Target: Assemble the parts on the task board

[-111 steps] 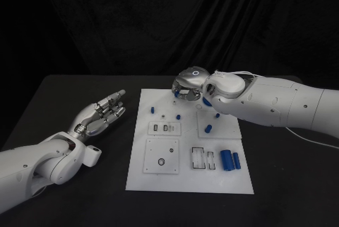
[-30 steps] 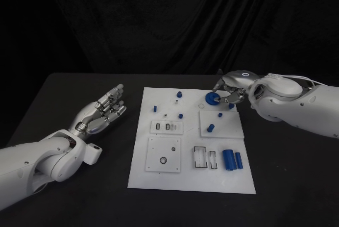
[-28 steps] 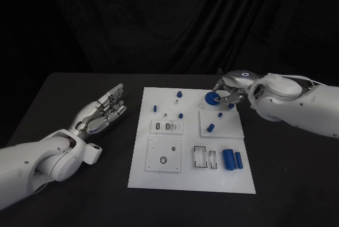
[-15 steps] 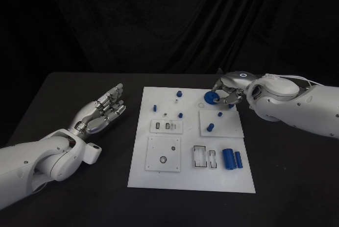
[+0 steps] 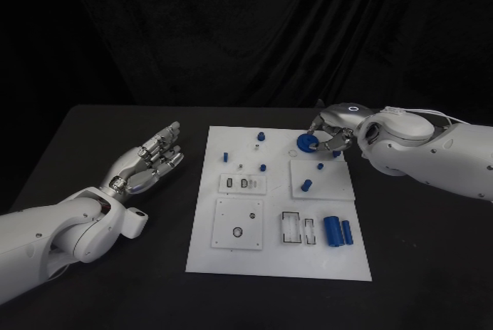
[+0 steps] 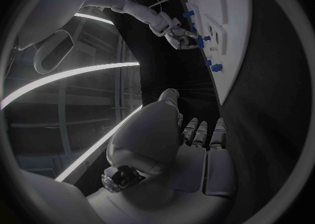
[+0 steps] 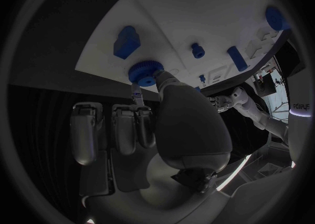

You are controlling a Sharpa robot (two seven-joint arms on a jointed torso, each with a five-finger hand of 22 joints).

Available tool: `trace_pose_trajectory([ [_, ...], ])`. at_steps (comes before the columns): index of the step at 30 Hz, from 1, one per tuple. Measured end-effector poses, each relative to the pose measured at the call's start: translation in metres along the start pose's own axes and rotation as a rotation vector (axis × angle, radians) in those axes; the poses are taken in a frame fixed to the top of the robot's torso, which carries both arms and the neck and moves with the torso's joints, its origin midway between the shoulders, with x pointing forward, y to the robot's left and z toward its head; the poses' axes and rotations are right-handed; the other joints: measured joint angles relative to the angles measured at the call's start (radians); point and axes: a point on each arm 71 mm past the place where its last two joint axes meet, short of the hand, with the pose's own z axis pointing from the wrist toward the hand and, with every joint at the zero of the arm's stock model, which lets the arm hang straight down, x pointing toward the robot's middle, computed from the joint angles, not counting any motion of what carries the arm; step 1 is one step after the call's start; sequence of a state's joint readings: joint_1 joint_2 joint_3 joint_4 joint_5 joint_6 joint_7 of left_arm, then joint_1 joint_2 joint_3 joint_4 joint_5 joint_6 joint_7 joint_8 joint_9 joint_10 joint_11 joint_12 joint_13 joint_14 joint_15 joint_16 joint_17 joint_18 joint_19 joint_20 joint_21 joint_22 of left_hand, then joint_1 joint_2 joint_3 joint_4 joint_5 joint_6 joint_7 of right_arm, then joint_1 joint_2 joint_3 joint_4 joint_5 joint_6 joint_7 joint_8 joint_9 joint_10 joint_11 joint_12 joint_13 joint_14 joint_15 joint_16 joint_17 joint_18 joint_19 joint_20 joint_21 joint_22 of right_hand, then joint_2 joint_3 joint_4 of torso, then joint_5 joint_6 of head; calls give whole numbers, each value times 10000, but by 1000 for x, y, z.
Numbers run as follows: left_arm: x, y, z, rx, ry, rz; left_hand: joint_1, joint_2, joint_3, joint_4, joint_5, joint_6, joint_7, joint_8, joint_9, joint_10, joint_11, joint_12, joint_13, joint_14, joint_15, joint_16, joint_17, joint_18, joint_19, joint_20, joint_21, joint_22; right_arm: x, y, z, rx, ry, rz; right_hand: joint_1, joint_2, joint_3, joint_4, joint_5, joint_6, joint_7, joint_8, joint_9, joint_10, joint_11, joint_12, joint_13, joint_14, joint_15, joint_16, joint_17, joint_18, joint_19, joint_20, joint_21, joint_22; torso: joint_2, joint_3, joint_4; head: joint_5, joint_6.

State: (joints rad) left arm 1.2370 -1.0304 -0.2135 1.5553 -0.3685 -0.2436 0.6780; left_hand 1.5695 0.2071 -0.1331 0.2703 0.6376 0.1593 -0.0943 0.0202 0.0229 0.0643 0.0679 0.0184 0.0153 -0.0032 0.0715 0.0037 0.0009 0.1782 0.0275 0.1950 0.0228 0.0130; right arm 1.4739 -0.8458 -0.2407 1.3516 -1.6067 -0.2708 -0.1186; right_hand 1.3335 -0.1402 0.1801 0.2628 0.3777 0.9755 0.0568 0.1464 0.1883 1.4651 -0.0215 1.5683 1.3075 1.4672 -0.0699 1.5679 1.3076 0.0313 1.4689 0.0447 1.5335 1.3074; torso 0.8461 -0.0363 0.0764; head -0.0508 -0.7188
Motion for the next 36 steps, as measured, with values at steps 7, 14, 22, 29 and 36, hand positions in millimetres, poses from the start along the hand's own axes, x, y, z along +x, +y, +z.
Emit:
trace_pose_trajectory([
  [7, 0, 0, 0, -1, 14, -9, 0, 0, 0, 0, 0, -1, -1, 0, 0, 0, 0, 0, 0, 0, 0, 0, 0, 1, 2, 73, 0, 0, 0, 1, 0, -51, -95, 33, 168, 228, -181, -573, -40, 135, 81, 484, -2, 1, -292, 0, -1, -11, -261, 0, 0, -1, -26, -315, 0, -1, -1, 7, 2, 11, -9],
  [14, 0, 0, 0, -5, 14, -10, 0, 0, 0, 0, 0, -1, -1, 0, -1, 0, 0, 0, 0, 0, 0, 0, 1, 1, 2, 73, 0, 0, 0, 3, -2, -191, -294, 107, 231, 449, -130, -770, -19, -50, -104, 485, -6, 18, -344, -1, -1, 0, -338, 0, -1, -163, -35, -323, 118, -1, -1, 7, 1, 93, 7],
  [22, -1, 0, -1, -11, 4, -8, 0, 0, 0, 0, 0, 35, 35, 0, -2, 0, 0, 0, 0, 37, 36, 0, 2, 0, 2, 73, 0, 0, -2, 8, -8, -397, -415, 183, 248, 462, -143, -810, -20, -51, -106, 493, -6, 18, -344, -1, -1, -29, -367, 0, -1, -162, -35, -323, 144, -1, -1, 6, 3, 124, 0],
  [29, -1, 0, -1, -9, 6, -12, 0, 0, -1, 0, 0, 35, 35, 0, 7, 0, 0, 0, 1, 37, 36, 0, 4, 1, 2, 72, 0, 0, -17, 18, -9, -710, -720, 190, 248, 461, -144, -811, -23, -67, -124, 522, -6, 17, -343, -1, -1, -29, -366, 0, -1, -161, 0, -358, 144, 7, -1, 5, 11, 96, 18],
  [36, 0, 0, -1, -4, 17, -18, 0, 0, -1, 0, 0, 70, 71, 0, 7, 32, 32, 0, 1, 36, 36, 0, 6, 0, 2, 73, 0, 0, -24, 35, -5, -1144, -934, 234, 246, 459, -146, -812, -37, -67, -126, 523, -6, 17, -342, -1, -1, -29, -366, 0, -1, -160, 0, -358, 147, 6, -6, -3, 3, 122, 55],
])
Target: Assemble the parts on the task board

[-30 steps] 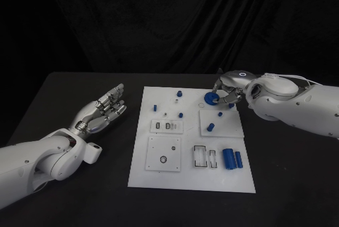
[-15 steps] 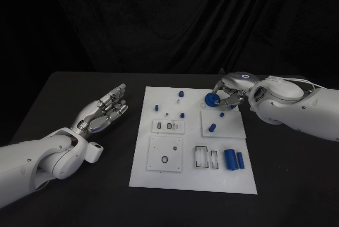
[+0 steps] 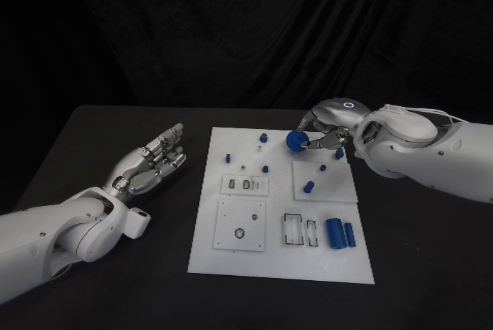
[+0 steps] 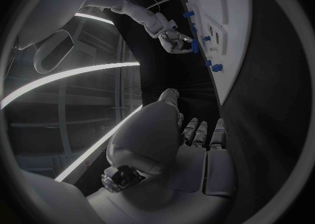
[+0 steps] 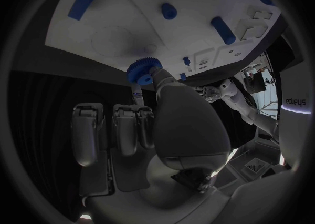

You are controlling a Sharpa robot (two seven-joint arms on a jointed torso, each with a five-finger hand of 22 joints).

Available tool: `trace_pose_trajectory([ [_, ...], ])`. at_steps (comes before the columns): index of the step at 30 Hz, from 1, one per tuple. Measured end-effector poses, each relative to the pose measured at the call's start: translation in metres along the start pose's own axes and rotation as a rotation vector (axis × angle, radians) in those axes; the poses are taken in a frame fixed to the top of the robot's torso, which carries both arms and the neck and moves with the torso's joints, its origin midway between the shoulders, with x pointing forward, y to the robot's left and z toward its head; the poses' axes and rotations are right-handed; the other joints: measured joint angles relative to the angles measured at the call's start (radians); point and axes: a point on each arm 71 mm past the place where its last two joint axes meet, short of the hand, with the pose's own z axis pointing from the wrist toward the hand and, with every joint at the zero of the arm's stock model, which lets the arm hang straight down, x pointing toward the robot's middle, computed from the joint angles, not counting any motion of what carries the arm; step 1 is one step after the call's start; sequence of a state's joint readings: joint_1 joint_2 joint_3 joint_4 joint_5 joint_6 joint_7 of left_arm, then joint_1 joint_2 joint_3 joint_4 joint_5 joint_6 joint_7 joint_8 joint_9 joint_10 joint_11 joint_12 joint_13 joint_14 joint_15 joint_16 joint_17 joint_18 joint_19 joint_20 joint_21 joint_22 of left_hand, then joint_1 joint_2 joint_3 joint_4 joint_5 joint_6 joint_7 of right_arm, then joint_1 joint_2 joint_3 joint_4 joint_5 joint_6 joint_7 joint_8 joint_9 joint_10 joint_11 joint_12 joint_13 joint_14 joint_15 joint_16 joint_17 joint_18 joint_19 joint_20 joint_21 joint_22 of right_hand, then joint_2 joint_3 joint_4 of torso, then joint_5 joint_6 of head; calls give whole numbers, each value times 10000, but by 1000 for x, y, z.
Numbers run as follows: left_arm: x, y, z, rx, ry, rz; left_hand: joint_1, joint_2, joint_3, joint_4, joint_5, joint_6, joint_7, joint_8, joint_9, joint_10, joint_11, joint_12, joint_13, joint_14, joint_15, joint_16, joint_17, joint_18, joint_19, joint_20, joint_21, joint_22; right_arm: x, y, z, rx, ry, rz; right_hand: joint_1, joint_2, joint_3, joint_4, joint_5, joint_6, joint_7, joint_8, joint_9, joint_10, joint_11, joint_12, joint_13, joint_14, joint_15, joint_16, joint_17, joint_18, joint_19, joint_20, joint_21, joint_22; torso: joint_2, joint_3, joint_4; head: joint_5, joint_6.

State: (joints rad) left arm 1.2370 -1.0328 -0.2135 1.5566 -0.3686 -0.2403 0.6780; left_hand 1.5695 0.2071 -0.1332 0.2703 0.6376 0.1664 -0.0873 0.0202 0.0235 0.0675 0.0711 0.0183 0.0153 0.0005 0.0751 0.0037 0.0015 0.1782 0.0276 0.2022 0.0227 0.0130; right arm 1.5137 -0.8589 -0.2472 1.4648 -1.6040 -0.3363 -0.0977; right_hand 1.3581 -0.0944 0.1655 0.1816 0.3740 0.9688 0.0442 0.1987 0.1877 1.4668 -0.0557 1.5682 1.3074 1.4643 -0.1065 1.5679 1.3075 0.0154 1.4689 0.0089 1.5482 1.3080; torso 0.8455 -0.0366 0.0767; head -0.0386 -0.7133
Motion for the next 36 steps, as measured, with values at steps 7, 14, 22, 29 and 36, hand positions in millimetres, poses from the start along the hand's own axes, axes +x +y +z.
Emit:
trace_pose_trajectory([
  [7, 1, 0, 1, 7, 14, -5, 0, 0, 0, 0, 0, -37, 36, 0, -1, -37, 37, 0, 0, 0, 0, 0, 1, 1, 0, 0, 0, 0, -1, 17, 12, -426, -106, 19, -1, -2, -12, -13, -2, -5, -6, 148, 0, 0, 1, 0, 0, 0, 0, 0, 0, 1, 0, 0, 35, -1, -4, -3, -5, -6, -40],
  [14, 3, 0, 3, 28, 65, -28, 0, 0, 28, 28, -40, -37, 36, 0, -1, -37, 37, 0, 0, 0, 0, 0, 2, 0, 0, -1, 0, 0, -2, 36, 29, -853, -195, -27, -2, -4, 14, -42, -9, 21, 19, 175, 0, -1, 1, 0, -1, 0, 0, 0, 0, 2, 0, 0, 85, -2, -2, -3, 10, -65, -83],
  [22, 4, 1, 4, 37, 98, -45, 0, 0, 28, 28, -40, -1, 71, 0, -2, -37, 37, 0, 0, 0, -1, 0, -2, 0, 0, -1, 0, 0, -2, 53, 46, -1226, -244, -89, -3, -5, 13, -43, 36, 22, 19, 182, 0, -1, 1, 0, -1, 0, 1, 0, -1, 1, 0, 1, 85, -3, 10, -2, 8, -83, -88],
  [29, 5, 1, 5, 41, 119, -57, 0, 0, 28, 28, -40, -1, 72, 0, 6, -37, 37, 0, 0, 0, -1, 0, -7, 0, 0, -1, 0, 0, 4, 63, 54, -1421, -68, -97, -4, -7, 3, -52, 36, 23, 17, 258, 0, -1, 2, 0, 4, 0, 1, 0, -1, 1, -1, 1, 85, -3, 13, 7, 3, -113, -86],
  [36, 5, 1, 6, 48, 147, -70, 0, 0, 28, 28, -79, 40, 112, 0, 8, -37, 37, 0, 1, -1, -1, 0, -7, 0, 0, -1, 0, 0, 10, 70, 59, -1551, 255, -120, -6, -8, 74, -63, 35, 23, 17, 289, 0, -1, 2, 0, 7, 0, 1, 0, -1, 1, -1, 1, 85, -4, 12, 7, 9, -119, -107],
])
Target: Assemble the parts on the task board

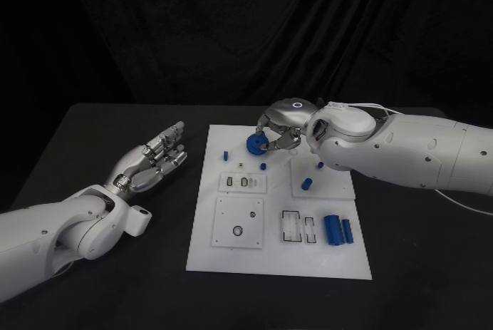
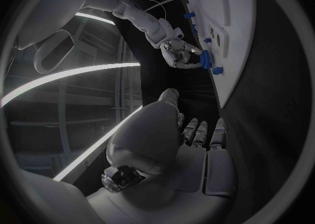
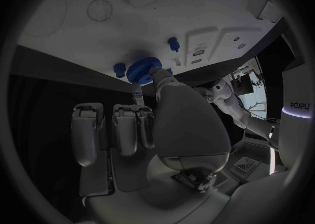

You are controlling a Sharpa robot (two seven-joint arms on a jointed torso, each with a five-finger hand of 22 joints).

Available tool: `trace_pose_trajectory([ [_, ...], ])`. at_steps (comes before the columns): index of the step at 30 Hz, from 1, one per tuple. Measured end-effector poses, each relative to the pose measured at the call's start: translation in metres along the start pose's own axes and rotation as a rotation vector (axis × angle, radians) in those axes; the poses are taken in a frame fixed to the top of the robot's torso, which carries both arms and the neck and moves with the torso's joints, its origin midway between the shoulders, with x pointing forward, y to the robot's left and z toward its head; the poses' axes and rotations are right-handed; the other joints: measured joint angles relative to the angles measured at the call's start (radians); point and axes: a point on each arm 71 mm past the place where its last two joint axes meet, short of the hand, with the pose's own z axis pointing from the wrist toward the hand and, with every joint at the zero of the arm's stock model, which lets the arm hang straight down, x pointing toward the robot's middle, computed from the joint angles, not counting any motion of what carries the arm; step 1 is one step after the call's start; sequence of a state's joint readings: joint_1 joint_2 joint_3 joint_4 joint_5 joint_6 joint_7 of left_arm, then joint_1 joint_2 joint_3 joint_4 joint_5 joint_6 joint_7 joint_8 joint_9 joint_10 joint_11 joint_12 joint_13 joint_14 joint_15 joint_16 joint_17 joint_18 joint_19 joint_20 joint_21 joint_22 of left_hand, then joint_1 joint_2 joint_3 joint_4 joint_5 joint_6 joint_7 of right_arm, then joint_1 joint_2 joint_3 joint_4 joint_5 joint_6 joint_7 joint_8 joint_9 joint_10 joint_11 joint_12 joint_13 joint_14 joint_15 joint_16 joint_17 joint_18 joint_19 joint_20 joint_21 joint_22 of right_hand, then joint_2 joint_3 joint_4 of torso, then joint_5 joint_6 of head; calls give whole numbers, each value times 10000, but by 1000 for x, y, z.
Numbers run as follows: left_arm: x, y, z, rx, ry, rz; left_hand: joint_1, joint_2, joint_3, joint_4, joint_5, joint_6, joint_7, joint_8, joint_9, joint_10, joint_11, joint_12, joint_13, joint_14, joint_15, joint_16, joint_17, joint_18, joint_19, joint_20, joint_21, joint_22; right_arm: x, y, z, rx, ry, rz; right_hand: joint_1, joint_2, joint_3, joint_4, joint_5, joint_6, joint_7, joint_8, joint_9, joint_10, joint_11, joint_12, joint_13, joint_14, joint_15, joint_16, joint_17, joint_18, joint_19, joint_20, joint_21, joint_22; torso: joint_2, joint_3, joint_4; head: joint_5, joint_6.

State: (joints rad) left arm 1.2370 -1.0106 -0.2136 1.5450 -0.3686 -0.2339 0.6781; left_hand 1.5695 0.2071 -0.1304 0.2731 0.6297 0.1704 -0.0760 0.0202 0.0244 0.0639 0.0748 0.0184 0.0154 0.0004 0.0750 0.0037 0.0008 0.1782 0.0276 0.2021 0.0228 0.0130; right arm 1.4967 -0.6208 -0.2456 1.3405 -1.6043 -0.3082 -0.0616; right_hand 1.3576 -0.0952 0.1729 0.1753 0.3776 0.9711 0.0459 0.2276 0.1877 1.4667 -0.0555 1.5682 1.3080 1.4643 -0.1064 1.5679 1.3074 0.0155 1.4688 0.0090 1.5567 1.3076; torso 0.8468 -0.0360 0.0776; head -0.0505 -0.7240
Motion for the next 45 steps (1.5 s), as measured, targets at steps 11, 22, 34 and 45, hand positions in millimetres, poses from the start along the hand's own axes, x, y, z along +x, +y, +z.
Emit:
trace_pose_trajectory([
  [11, 1, 0, 1, 4, 29, -19, 0, 0, 28, -29, 0, 73, 73, 41, 11, 33, 33, 0, 0, 0, 0, 0, 1, 0, 0, 0, 0, 0, 1, 2, 3, -54, 187, -8, -69, -59, 138, 22, -1, -332, -30, 497, 0, -1, 146, 0, -1, 11, 153, 0, 0, 2, -18, 126, -96, -1, -3, 0, -1, 0, -25],
  [22, 0, 0, 1, 1, 36, -22, 0, 0, 27, -28, 0, 86, 85, 41, 10, 32, 32, 0, 0, 0, 0, 0, 4, 0, -4, 4, 0, 0, 2, 2, 3, -8, 346, -22, -240, 7, 398, 11, 1, -966, 142, -479, 2556, -12, 280, 0, -3, 26, 246, 0, 0, 3, -56, 233, -407, -2, -12, 4, -16, 17, -45],
  [34, 0, 0, 1, -2, 47, -30, 0, 0, 27, -28, 0, 120, 120, 41, 19, 32, 32, 0, 0, 0, 0, 0, 8, 1, -37, 37, 0, 0, 2, -2, 4, 221, 344, -42, -240, 7, 441, -31, 1, -982, 158, -583, 2437, -12, 279, 0, -3, -9, 281, 0, 0, 3, -20, 269, -466, -3, -12, 5, -13, 4, -35],
  [45, 0, 1, 1, -6, 52, -32, 0, 0, 27, -28, 0, 157, 156, 41, 19, 32, 32, 0, 0, 0, 0, 0, 9, 0, -37, 36, 0, 0, 2, -6, 3, 459, 354, -62, -241, 7, 522, -3, 2, -984, 160, -681, 2339, 17, 308, 0, -4, 20, 310, 0, 0, 3, -20, 269, -522, -3, -11, -1, -9, -2, -34],
])
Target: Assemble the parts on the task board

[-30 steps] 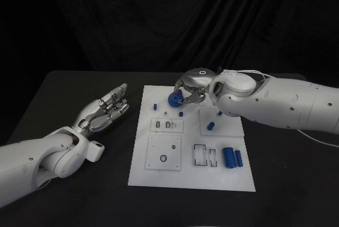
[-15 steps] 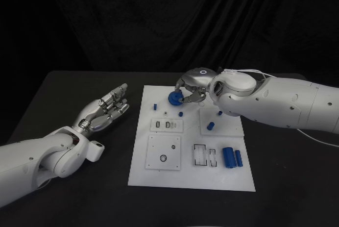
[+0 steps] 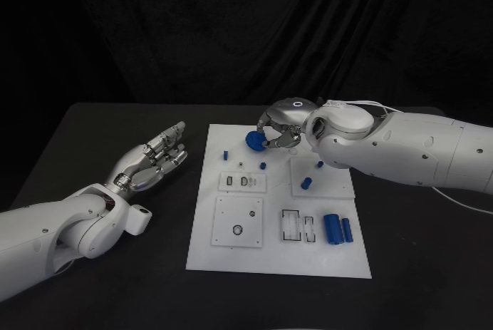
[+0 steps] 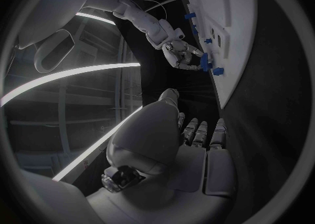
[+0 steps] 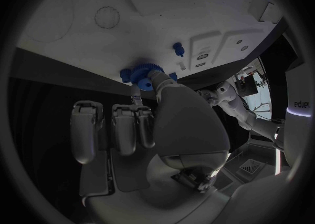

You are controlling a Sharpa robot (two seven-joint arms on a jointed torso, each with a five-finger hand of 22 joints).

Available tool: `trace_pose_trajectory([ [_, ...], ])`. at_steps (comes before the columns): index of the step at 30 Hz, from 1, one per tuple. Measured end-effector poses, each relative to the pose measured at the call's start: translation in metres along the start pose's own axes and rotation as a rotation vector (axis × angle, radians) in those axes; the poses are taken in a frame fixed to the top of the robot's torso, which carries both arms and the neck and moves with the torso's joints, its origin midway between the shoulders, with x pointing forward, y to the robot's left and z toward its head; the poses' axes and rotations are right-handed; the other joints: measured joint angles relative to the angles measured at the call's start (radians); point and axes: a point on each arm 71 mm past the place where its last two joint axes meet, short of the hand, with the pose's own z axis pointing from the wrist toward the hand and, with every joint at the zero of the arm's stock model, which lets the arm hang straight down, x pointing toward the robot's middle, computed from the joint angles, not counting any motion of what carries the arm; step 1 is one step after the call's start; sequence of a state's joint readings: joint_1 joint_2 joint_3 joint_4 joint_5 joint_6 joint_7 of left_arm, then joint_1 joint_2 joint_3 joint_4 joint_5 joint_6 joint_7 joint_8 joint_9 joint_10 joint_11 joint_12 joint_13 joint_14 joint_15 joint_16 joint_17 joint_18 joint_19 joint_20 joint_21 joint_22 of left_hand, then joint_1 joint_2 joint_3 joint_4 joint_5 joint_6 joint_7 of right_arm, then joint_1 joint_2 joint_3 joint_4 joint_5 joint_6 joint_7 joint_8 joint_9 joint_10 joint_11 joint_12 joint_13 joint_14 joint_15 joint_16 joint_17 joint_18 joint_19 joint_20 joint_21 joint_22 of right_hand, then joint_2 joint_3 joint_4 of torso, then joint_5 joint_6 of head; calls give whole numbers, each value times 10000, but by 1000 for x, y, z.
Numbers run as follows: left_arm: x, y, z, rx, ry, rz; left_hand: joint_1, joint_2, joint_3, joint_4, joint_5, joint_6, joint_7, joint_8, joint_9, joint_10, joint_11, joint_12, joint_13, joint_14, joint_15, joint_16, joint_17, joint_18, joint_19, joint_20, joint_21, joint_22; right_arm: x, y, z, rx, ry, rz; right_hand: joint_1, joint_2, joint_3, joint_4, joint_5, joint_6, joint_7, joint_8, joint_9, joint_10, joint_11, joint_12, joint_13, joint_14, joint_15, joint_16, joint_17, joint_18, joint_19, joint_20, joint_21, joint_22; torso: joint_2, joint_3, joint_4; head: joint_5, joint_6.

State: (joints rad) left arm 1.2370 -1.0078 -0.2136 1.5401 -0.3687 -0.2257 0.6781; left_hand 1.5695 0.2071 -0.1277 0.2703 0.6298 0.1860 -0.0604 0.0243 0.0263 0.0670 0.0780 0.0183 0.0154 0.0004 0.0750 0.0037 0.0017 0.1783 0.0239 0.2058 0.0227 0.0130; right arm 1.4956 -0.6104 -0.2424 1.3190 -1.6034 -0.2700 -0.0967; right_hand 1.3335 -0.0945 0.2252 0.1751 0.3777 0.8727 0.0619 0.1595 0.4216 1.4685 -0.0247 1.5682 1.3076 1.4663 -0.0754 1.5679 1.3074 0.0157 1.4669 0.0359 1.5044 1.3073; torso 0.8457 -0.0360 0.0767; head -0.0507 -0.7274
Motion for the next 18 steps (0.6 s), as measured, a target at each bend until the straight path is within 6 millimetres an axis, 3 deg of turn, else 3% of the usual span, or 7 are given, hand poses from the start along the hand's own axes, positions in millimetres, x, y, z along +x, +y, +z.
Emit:
trace_pose_trajectory([
  [6, 0, 0, 0, 1, 12, -7, 0, 0, 0, 0, 0, 0, 0, 0, -1, 0, 0, 0, 0, 0, 0, 0, -2, 0, 0, 0, 0, 0, 1, 0, 0, 22, 16, -2, -94, -19, 18, -17, 13, -265, -4, -351, -196, -37, 37, 0, -1, 0, 0, 0, 0, 1, 0, 0, -70, 0, 2, -1, 3, -12, 0],
  [9, 0, 0, 0, -1, 11, -6, 0, 0, 0, 0, 0, 0, 0, 0, -1, -1, 0, 1, 0, 0, 0, 0, -6, 1, 0, 0, 0, 0, 2, 0, 0, 28, 46, 0, -141, -66, 56, -56, 16, -770, -35, -741, -457, -37, 37, 0, -1, 0, -1, 0, 0, 0, 0, 0, -238, 5, 2, 0, 3, -11, -19],
  [18, 0, 0, 0, -4, 14, -7, 0, 0, 0, 0, 0, 36, 36, 0, -2, 29, 28, 0, 0, 0, 0, 0, -8, 0, 0, 0, 0, 0, 2, 1, -1, -2, 83, 5, -141, -67, 121, -120, 16, -916, -50, -861, -610, -36, 37, 0, -1, 0, -1, 0, 0, 1, 0, -1, -295, 7, 2, 2, -2, 2, -29],
])
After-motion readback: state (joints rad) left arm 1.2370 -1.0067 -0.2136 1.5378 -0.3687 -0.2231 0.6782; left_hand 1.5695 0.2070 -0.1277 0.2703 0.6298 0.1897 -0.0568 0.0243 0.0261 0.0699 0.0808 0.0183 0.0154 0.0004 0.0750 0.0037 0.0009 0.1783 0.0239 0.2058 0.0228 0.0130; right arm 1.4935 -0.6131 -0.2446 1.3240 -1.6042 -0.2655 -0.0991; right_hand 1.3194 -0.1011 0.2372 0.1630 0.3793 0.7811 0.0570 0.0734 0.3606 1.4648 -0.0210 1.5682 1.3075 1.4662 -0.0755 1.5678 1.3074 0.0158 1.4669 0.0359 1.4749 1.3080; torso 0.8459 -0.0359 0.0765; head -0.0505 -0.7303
